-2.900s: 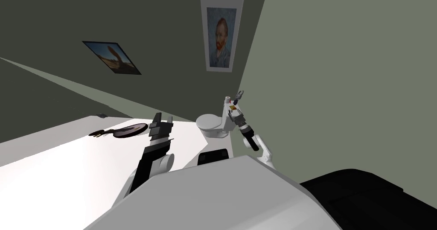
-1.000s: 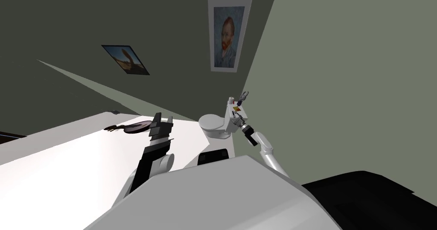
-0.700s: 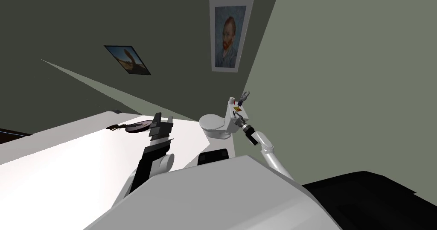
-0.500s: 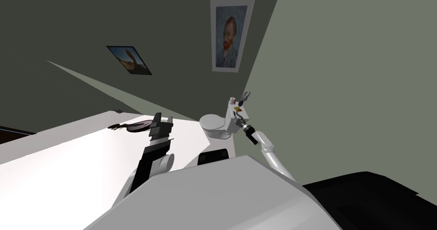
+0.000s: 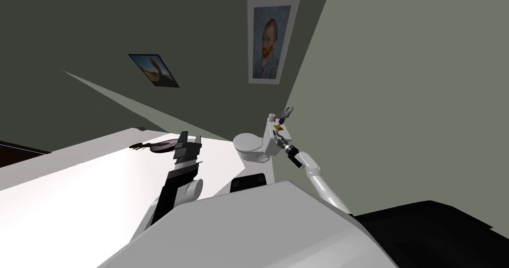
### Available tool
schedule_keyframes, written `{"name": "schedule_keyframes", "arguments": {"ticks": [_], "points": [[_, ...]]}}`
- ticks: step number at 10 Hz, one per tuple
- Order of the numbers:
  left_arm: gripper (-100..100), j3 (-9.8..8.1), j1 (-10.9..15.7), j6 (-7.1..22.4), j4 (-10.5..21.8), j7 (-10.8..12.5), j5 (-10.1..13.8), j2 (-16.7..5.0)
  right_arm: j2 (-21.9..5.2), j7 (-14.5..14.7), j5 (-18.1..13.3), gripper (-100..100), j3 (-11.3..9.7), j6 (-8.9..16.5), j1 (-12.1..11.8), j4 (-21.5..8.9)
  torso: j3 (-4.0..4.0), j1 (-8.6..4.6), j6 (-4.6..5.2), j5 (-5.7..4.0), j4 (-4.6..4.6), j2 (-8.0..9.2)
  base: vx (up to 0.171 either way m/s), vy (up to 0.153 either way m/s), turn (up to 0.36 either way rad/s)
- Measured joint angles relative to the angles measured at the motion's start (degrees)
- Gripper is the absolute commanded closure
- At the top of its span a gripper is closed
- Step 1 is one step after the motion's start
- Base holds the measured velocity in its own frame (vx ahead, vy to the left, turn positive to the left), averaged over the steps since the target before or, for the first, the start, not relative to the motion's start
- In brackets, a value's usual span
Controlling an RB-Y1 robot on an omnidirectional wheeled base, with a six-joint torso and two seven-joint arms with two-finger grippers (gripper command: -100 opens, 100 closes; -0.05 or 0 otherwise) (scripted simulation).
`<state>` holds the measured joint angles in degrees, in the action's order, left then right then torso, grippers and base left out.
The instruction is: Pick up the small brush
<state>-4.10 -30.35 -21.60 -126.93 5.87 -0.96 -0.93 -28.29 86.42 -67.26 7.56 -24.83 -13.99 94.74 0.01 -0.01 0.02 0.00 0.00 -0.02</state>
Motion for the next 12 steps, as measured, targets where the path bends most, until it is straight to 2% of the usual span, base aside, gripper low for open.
{"name": "schedule_keyframes", "arguments": {"ticks": [1,2,6,7,11,12], "points": [[0,0.00,0.0,0.0,0.0,0.0,0.0,0.0,-0.1,0.4,-0.1,0,0.0,0.0,0.0,-0.1,-0.01,0.01,0.01,0.00,0.00,0.02,0.000,0.000,0.000],[0,0.00,0.0,0.0,0.0,0.0,0.0,0.0,-0.1,0.3,-0.1,-100,0.0,0.0,0.0,-0.1,-0.02,0.02,0.01,0.00,-0.01,0.03,-0.027,0.001,0.219],[0,0.00,0.0,0.0,0.0,0.0,0.0,0.0,-0.6,-1.3,-0.8,-100,0.8,3.7,1.8,-2.7,-0.09,-0.10,-0.18,0.01,-0.13,0.08,-0.067,-0.018,0.206],[0,0.00,0.0,0.0,0.0,0.0,0.0,0.0,-0.6,-1.4,-0.9,100,0.8,3.9,1.8,-2.7,0.00,-0.07,-0.13,0.01,-0.09,-0.08,-0.008,-0.002,-0.009],[0,0.00,0.0,0.0,0.0,0.0,0.0,0.0,-0.6,-1.3,-0.9,100,0.9,3.9,1.8,-2.7,0.14,-0.04,-0.14,0.00,-0.03,-0.30,0.000,0.000,0.000],[0,0.00,0.0,0.0,0.0,0.0,0.0,0.0,-0.6,-1.3,-0.9,0,0.9,3.9,1.8,-2.7,0.14,-0.04,-0.14,0.00,-0.03,-0.30,0.000,0.000,0.000]]}}
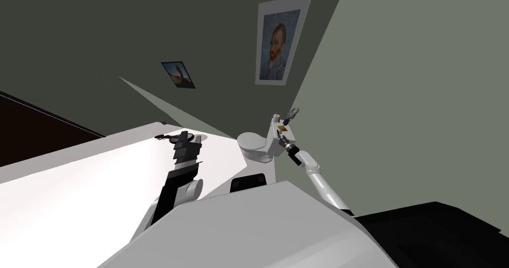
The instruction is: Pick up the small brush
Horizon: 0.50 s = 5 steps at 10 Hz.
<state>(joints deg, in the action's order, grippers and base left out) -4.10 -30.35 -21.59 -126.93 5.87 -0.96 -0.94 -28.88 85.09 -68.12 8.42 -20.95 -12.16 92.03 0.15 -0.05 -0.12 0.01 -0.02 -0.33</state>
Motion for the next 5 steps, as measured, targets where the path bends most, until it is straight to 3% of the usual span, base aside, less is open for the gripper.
{"name": "schedule_keyframes", "arguments": {"ticks": [1,4,5], "points": [[0,0.00,0.0,0.0,0.0,0.0,0.0,0.0,0.0,0.0,0.0,100,0.0,0.0,0.0,0.0,0.00,0.00,0.00,0.00,0.00,0.00,0.039,0.004,-0.213],[0,-0.01,0.0,0.0,0.0,0.0,0.0,0.0,0.2,0.8,0.4,100,-0.5,-2.1,-1.1,1.8,0.08,0.02,0.10,0.02,0.03,-0.15,0.072,0.016,-0.275],[0,-0.01,0.0,0.0,0.0,0.0,0.0,0.0,0.5,1.5,0.8,100,-0.5,-3.3,-1.5,2.1,0.09,-0.02,0.12,0.00,0.04,-0.14,0.026,0.008,-0.061]]}}
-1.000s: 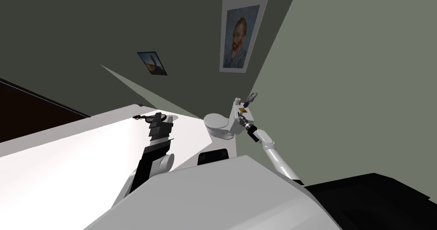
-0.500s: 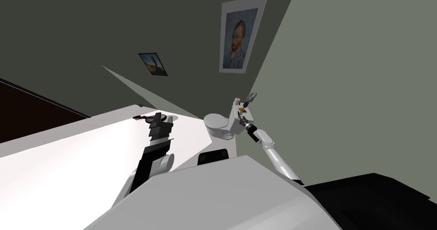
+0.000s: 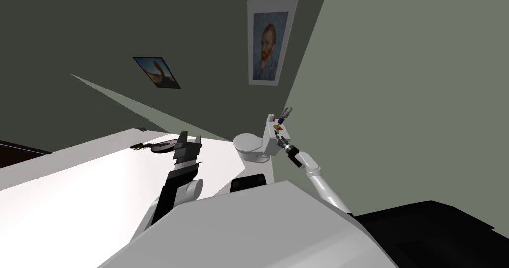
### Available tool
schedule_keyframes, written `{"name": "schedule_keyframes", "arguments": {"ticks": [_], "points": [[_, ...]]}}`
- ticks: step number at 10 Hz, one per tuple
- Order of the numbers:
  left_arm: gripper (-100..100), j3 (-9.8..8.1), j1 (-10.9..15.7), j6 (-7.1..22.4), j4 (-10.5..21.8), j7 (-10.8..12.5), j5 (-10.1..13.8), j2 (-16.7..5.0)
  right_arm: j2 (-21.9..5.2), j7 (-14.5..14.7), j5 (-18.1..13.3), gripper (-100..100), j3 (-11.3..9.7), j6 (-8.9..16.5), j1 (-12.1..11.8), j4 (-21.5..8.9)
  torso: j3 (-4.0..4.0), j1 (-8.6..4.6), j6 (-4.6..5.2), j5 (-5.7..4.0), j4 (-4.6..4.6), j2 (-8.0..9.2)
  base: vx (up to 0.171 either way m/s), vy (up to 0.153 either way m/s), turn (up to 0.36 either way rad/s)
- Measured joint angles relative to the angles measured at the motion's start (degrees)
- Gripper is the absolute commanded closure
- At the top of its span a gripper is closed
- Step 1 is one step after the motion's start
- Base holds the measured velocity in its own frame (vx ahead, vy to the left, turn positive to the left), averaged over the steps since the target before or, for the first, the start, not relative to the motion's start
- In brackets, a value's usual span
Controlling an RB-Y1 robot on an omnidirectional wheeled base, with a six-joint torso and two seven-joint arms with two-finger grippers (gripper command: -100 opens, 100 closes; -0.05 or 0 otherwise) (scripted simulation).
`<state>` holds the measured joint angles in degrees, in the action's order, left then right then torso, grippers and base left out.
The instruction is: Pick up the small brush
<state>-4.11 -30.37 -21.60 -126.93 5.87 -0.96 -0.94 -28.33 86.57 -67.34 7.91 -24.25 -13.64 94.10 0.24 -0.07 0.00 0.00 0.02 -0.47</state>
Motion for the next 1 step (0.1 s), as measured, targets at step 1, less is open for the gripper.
{"name": "schedule_keyframes", "arguments": {"ticks": [1], "points": [[0,0.01,0.0,0.0,0.0,0.0,0.0,0.0,0.1,0.2,0.1,0,0.0,-0.3,-0.1,0.0,-0.03,-0.01,-0.10,0.00,-0.02,0.06,0.000,0.000,0.000]]}}
